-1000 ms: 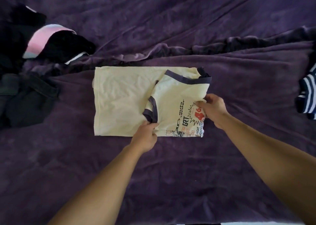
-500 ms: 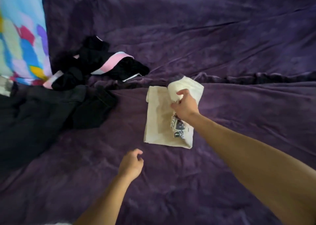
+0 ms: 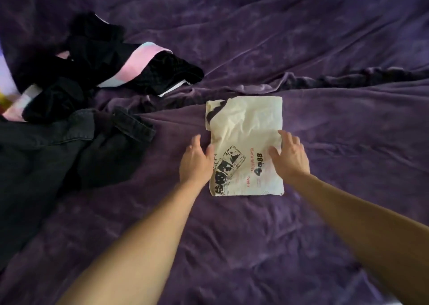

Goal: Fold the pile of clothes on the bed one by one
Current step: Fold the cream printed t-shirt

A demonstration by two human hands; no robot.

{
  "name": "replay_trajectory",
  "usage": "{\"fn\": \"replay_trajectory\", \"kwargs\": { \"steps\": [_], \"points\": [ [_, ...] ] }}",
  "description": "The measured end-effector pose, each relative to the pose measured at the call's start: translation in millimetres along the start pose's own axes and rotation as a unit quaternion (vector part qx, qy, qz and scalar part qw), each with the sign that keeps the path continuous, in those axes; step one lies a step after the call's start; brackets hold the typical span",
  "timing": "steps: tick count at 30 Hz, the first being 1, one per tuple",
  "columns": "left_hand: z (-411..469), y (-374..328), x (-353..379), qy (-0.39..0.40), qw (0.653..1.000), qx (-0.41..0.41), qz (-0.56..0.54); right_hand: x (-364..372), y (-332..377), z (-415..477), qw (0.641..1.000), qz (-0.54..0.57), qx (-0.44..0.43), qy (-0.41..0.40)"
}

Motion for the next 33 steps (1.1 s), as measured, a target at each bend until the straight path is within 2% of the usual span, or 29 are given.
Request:
{"fn": "replay_trajectory", "kwargs": {
  "steps": [3,6,11,16,21,27,33],
  "points": [
    [22,-21,20,0.035,0.996,-0.021,-0.077,23,-23,2,0.996,0.067,0.065,-0.011],
    [37,-31,27,0.023,0.993,-0.02,-0.111,49,-25,-2,0.992,0.095,0.072,-0.038],
    [29,-50,27,0.008,0.996,0.057,-0.068,56,-17,-22,0.988,0.127,0.059,-0.058],
    [-12,-56,18,0.009,0.998,0.06,-0.029,10,-15,-60,0.992,0.114,0.003,-0.051],
    [-81,-75,30,0.038,0.997,0.059,-0.032,-34,-50,-109,0.993,0.118,0.022,-0.019],
    [-180,-114,83,0.056,0.994,0.09,-0.001,-92,-131,-181,0.98,0.192,0.053,0.005],
    [-300,-187,164,0.071,0.988,0.136,-0.033,-187,-251,-252,0.98,0.19,0.047,-0.038]
  ]
}}
Point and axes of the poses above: each hand's wrist, its own z-axis towards the middle knuckle, its own x-axis out of the palm, y = z × x, the point moved 6 cm from there along z, towards the middle knuckle, and after that the axes turned 15 degrees about -x, right-handed, at the moved point
